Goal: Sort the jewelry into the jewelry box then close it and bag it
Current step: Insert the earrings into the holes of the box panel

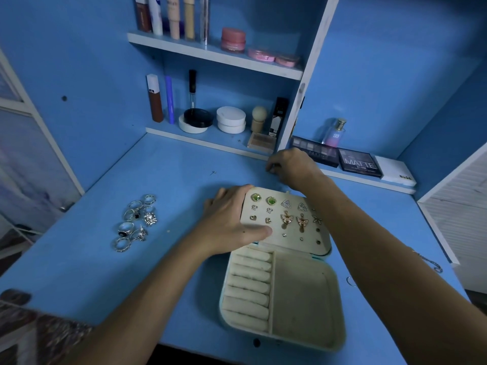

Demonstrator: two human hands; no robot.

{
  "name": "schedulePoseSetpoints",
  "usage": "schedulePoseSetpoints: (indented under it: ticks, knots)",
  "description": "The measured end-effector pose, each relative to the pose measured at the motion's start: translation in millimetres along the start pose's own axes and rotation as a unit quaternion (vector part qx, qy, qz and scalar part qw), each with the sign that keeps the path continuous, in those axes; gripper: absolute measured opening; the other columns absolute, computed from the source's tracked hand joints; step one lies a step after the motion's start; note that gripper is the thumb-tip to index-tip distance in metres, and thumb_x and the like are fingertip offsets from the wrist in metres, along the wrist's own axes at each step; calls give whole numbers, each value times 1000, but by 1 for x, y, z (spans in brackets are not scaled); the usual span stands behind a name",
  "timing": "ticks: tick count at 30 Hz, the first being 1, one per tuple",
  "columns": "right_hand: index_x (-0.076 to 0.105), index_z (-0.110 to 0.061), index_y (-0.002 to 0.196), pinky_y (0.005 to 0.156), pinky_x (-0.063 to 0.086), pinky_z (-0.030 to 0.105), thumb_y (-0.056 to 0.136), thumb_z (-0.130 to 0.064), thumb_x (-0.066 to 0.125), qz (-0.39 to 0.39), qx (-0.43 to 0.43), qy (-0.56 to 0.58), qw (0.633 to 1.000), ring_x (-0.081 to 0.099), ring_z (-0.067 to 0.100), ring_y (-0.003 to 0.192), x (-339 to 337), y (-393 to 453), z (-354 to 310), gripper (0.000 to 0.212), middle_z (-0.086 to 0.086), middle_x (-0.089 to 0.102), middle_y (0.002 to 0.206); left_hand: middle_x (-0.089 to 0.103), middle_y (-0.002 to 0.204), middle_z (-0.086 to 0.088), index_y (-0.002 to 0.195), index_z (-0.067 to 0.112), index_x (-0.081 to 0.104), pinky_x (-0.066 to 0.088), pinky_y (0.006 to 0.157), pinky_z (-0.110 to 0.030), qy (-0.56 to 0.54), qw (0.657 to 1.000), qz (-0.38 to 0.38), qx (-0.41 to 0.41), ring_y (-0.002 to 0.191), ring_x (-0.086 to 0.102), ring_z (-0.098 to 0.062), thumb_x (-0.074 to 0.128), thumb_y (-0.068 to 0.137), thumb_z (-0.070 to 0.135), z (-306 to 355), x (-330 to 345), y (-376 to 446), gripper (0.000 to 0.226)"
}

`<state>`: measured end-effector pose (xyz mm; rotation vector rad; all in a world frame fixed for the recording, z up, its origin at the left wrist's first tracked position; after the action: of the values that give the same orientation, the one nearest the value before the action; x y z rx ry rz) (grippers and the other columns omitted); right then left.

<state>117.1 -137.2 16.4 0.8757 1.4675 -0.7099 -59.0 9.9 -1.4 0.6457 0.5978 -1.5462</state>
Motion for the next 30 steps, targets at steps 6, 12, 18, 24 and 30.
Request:
schedulePoseSetpoints:
  ticks: [6,12,18,24,30]
  knots:
    - [72,-22,96,70,48,30,93,-7,57,14,38,17,999,64,27,94,2,-2,0,22,3,69,103,35,122,23,142,33,32,21,111,-38,-5,1000,3,3,129,27,-8,59,63,61,-1,0,-1,88]
    - [70,-23,87,78,56,36,90,-3,58,29,69,121,990,65,22,89,-13,-19,11,23,-2,69,92,32,122,26,144,37,29,20,108,-33,-30,1000,5,9,119,22,2,63,65,58,-1,-1,-3,88]
    - [71,-19,89,47,48,16,92,-3,58,-38,149,304,940,63,12,62,-37,-57,26,21,0,71,85,33,131,24,143,49,24,22,113,-40,-50,999,9,20,131,22,-5,69,67,59,-9,-3,-2,89]
    - [69,-22,93,56,48,22,96,-14,62,10,158,387,908,62,7,60,-57,-97,31,11,-5,72,85,40,125,21,144,53,24,23,109,-39,-42,998,30,19,125,27,-9,67,62,65,-9,-3,-3,93]
    - [69,-24,94,54,50,20,95,-11,60,10,137,366,920,63,7,68,-62,-113,21,16,-5,74,88,39,115,37,146,50,25,26,107,-39,-24,999,40,26,111,29,-4,68,65,60,-1,-8,-9,93]
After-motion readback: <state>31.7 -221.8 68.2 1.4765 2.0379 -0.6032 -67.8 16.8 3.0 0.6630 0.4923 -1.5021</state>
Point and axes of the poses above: each hand's wrist, its own y-axis towards the middle knuckle, its own x-axis out of the palm, z = x × y, the point moved 1 cm from there along y, towards the middle knuckle
